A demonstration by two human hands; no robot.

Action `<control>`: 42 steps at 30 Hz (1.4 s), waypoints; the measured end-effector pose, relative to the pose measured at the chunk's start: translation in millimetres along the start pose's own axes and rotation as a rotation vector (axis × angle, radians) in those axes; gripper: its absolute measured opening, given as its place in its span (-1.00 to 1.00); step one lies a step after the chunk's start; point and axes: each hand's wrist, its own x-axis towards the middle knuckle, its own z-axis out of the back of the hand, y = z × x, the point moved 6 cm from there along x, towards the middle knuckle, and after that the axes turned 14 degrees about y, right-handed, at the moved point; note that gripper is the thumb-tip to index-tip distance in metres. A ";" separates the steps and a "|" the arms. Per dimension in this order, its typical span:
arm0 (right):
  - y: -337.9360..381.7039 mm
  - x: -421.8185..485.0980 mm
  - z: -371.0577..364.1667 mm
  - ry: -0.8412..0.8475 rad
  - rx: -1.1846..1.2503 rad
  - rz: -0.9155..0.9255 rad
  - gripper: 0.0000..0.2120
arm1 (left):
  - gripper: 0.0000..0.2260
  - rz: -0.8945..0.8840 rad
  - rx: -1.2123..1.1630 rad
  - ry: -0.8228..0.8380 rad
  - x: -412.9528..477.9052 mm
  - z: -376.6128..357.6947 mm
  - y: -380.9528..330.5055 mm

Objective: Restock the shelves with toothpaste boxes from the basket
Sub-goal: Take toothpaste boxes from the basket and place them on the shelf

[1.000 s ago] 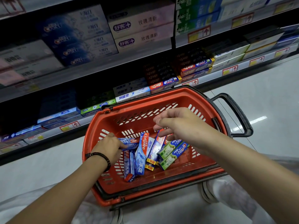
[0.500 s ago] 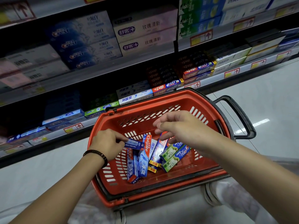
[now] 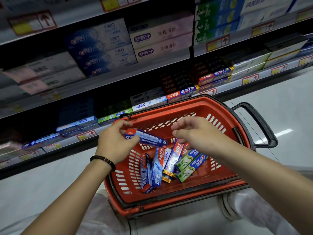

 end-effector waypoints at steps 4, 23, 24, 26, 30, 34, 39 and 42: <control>-1.8 2.8 -2.6 -0.029 -0.038 -0.010 -0.91 | -0.82 0.033 -0.093 -0.016 -4.8 7.6 1.8; -15.2 18.2 8.9 -0.092 -0.286 -0.065 -0.22 | -0.85 0.197 -0.779 0.081 -16.4 29.6 12.4; -15.7 18.5 8.9 -0.104 -0.283 -0.050 -0.25 | -0.82 0.206 -0.808 0.089 -16.9 29.1 11.8; -13.5 18.6 9.1 -0.148 -0.282 -0.012 -0.37 | -0.79 0.214 -0.849 0.102 -18.4 29.5 9.8; -11.4 22.5 8.3 -0.194 -0.163 0.031 -0.51 | -0.77 0.235 -0.903 0.110 -21.1 32.2 7.5; -8.3 23.8 6.1 -0.211 -0.057 0.061 -0.57 | -0.75 0.246 -0.897 0.102 -22.4 35.3 9.8; -2.6 24.1 1.2 -0.196 0.007 0.081 -0.78 | -0.68 0.246 -0.864 0.074 -23.8 42.1 10.6; 0.4 23.5 -2.1 -0.185 0.044 0.081 -0.83 | -0.59 0.234 -0.825 0.063 -24.1 48.1 9.0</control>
